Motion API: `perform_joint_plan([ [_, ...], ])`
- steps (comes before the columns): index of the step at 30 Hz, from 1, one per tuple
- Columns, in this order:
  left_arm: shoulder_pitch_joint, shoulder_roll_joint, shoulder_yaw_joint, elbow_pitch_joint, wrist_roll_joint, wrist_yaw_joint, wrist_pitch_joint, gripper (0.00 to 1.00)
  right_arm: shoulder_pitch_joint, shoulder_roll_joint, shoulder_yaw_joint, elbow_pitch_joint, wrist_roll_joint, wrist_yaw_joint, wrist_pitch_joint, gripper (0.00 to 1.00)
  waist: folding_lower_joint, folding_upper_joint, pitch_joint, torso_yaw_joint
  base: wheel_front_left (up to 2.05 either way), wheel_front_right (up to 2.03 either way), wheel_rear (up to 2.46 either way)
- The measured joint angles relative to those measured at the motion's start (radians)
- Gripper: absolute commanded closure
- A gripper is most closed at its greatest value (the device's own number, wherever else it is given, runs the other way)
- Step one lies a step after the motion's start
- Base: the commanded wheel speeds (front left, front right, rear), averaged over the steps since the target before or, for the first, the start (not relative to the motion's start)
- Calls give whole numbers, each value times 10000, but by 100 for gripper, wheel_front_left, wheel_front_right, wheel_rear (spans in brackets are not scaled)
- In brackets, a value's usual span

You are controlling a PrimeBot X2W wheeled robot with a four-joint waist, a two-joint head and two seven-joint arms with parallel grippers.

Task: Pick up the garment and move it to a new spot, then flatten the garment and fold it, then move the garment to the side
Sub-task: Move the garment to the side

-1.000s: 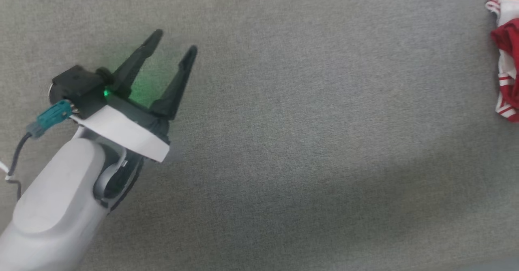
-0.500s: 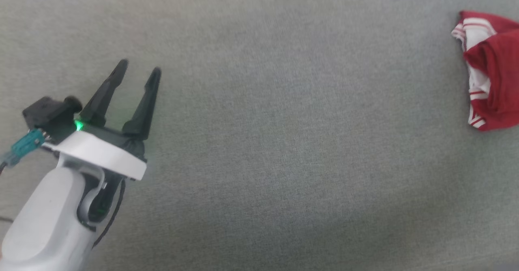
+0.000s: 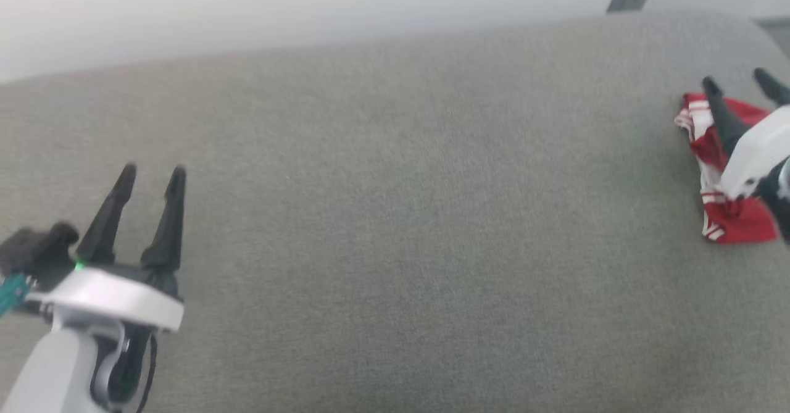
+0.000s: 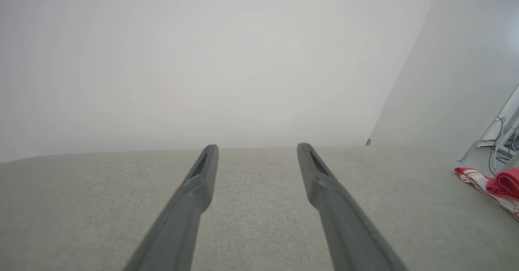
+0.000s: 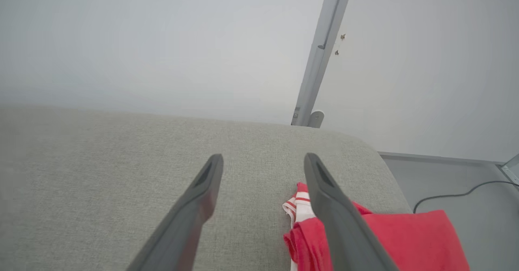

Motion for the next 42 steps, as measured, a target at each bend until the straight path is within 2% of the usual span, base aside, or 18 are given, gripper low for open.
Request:
perform_joint_plan([
  [9,1714,-422,1383,-357,692,21,0,0,1548,249,75,-602,-125,0,-1392,0,0,0,-1045,410,0,0,0],
  [11,2231,-679,1799,-474,842,50,0,0,2037,370,-17,-790,-186,0,-1634,0,0,0,-1322,486,0,0,0],
  [17,3033,-911,2378,-508,938,29,0,0,3028,512,-412,-1396,-623,0,-1935,0,0,0,-1786,524,0,0,0],
  [22,3419,-1122,2767,-545,982,4,2,0,3919,706,-1354,-2424,-1453,0,-1990,0,0,0,-1907,486,0,0,0],
  [31,3815,-1313,2982,-732,1137,-8,0,0,5830,1609,-3239,-3927,-2589,0,-1990,0,0,0,-2023,418,0,0,0],
  [35,3991,-1333,3003,-775,1135,-8,0,0,6418,1904,-3766,-4506,-2901,0,-1990,0,0,0,-2047,352,0,0,0],
  [36,4043,-1310,3007,-821,1135,-8,0,0,7092,2290,-4163,-5129,-3051,0,-1990,0,0,0,-2056,231,0,0,0],
  [42,4150,-1329,3074,-794,1218,-8,0,0,7405,2468,-4174,-5321,-3009,0,-1990,0,0,0,-2091,242,0,0,0],
])
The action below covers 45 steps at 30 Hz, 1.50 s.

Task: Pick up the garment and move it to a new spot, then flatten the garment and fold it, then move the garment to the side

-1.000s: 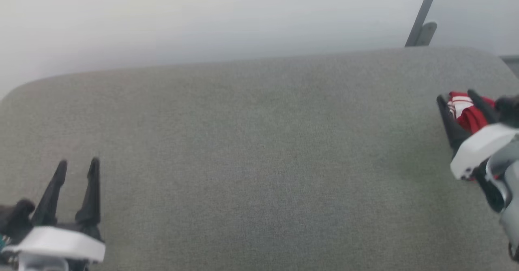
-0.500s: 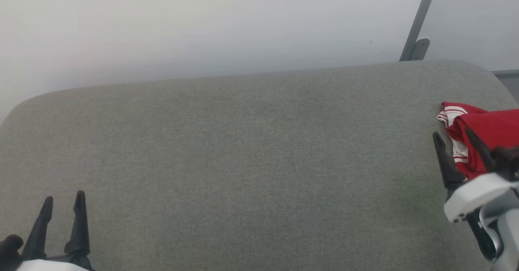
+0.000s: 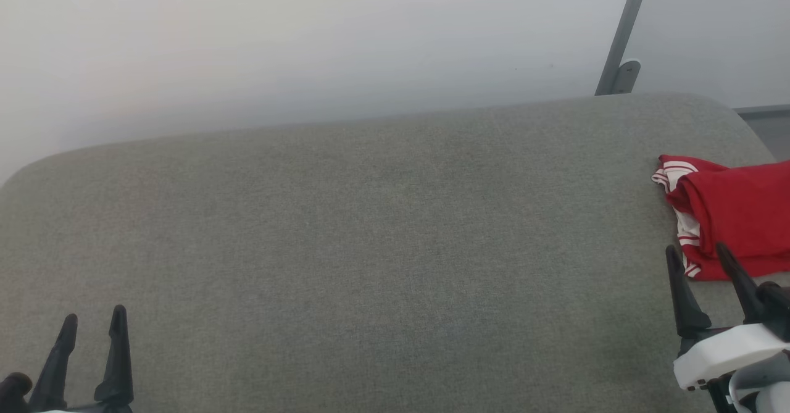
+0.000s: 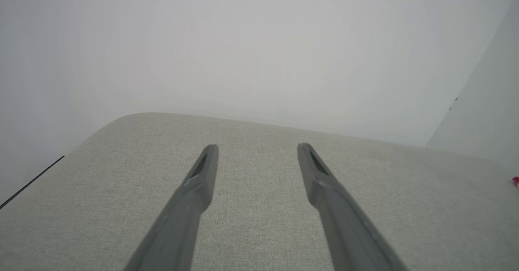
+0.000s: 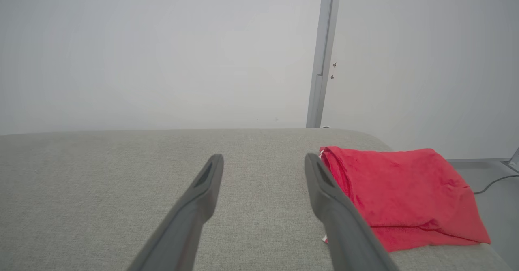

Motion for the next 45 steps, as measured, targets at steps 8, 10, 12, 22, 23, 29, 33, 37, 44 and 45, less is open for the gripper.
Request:
perform_joint_plan([
  [8,43,-61,102,29,15,0,0,0,183,52,182,-40,148,0,0,0,0,0,-38,131,0,0,0],
  [10,53,-71,125,44,27,0,0,0,190,54,253,-40,176,0,0,0,0,0,-47,168,0,0,0],
  [12,54,-86,136,52,29,0,0,0,191,52,295,-29,188,0,0,0,0,0,-56,209,0,0,0],
  [22,109,-221,194,58,104,0,0,0,186,23,422,56,278,0,0,0,0,0,-101,421,0,0,0],
  [23,111,-230,196,58,105,0,0,0,183,23,441,63,278,0,0,0,0,0,-106,437,0,0,0],
  [29,169,-295,228,63,121,0,0,0,183,44,571,150,282,0,0,0,0,0,-135,528,0,0,0],
  [33,173,-324,247,63,173,0,0,0,173,21,627,209,336,0,0,0,0,0,-142,581,0,0,0],
  [37,187,-334,259,63,180,0,0,0,171,23,652,224,357,0,0,0,0,0,-143,621,0,0,0],
  [44,206,-337,270,54,192,0,0,0,171,29,686,261,368,0,0,0,0,0,-134,659,0,0,0],
  [45,207,-334,267,52,194,0,0,0,171,29,688,263,368,0,0,0,0,0,-133,662,0,0,0],
])
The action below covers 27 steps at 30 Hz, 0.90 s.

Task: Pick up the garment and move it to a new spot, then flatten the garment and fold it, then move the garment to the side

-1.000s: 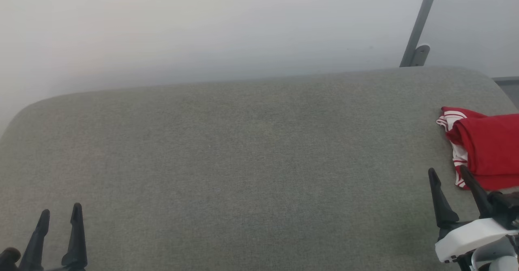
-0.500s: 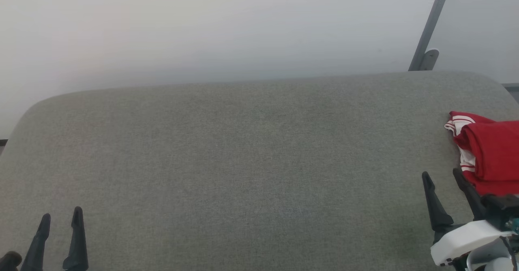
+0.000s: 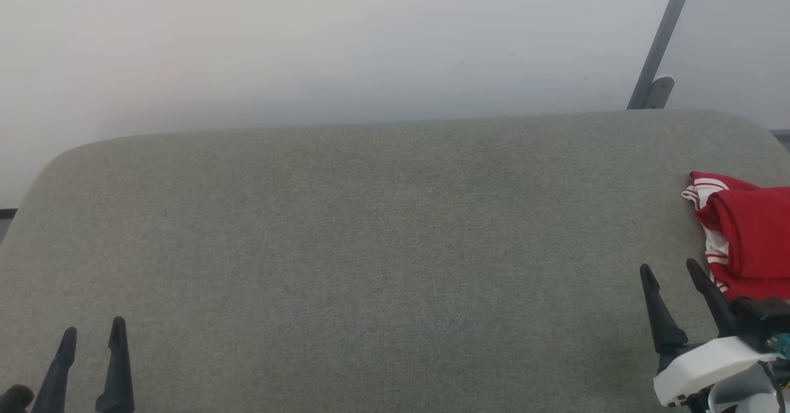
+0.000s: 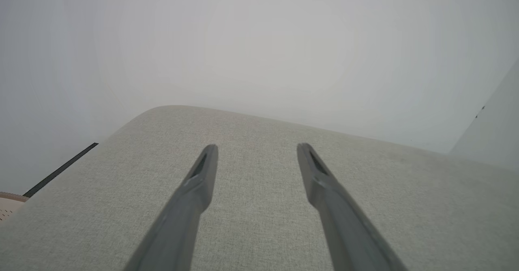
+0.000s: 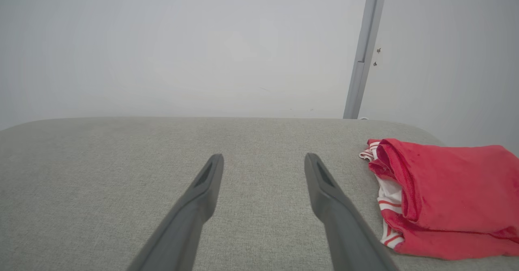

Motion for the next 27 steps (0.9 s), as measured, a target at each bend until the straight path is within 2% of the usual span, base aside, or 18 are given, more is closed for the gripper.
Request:
perform_joint_plan([
  [14,23,125,-48,-151,81,0,0,0,0,82,0,4,-31,0,0,0,0,0,9,65,0,0,0],
  [15,21,107,-54,-127,75,0,4,100,10,96,0,31,-29,0,2,100,0,0,10,69,0,0,0],
  [20,47,-332,-174,318,17,0,50,100,375,370,38,428,21,0,69,100,0,0,13,72,0,0,0],
  [27,-8,-529,-226,433,-947,0,395,100,404,556,-77,407,1170,0,431,100,0,0,35,72,0,0,0],
])
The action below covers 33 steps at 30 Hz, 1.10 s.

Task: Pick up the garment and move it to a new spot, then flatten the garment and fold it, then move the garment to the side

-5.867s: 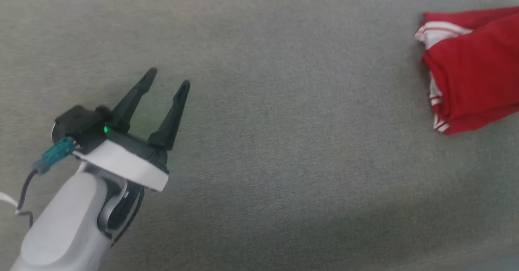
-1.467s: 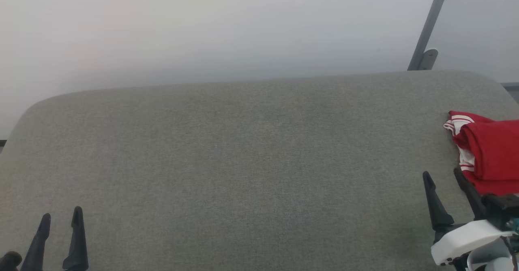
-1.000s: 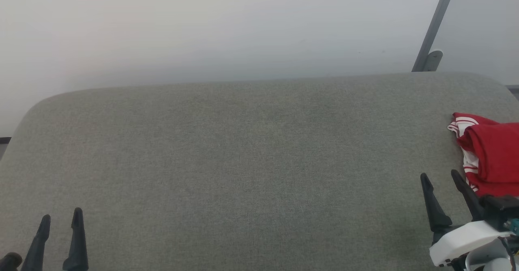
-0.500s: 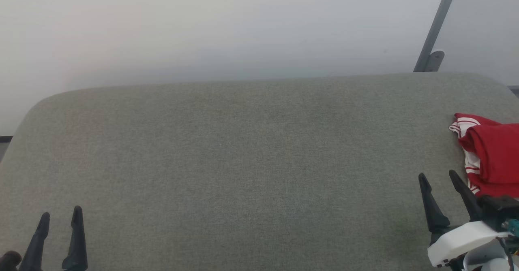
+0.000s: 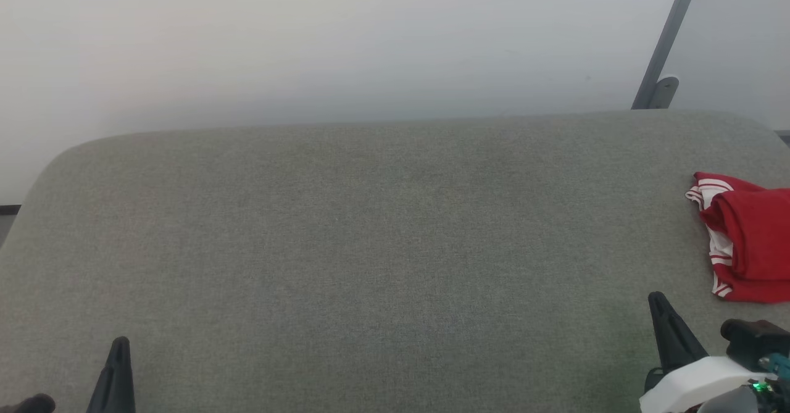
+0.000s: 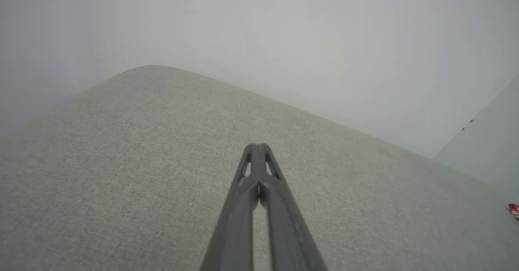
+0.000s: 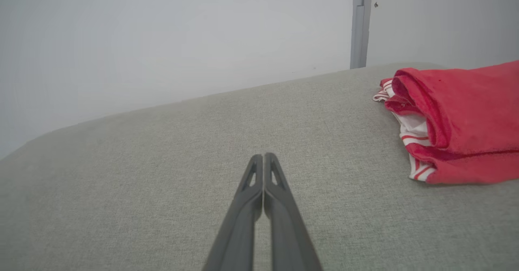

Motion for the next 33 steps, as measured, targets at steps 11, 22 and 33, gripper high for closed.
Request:
perform_joint_plan([
  [11,-360,-249,-105,102,-1595,0,500,100,-58,253,-217,-157,1745,0,472,100,0,0,35,0,0,0,0],
  [22,-668,-422,-178,173,-2842,2,903,100,-187,431,-359,-332,3166,0,874,100,0,0,65,0,0,0,0],
  [33,-1004,-637,-257,240,-4063,2,1290,100,-236,646,-546,-445,4543,-6,1262,100,0,0,99,0,0,0,0],
])
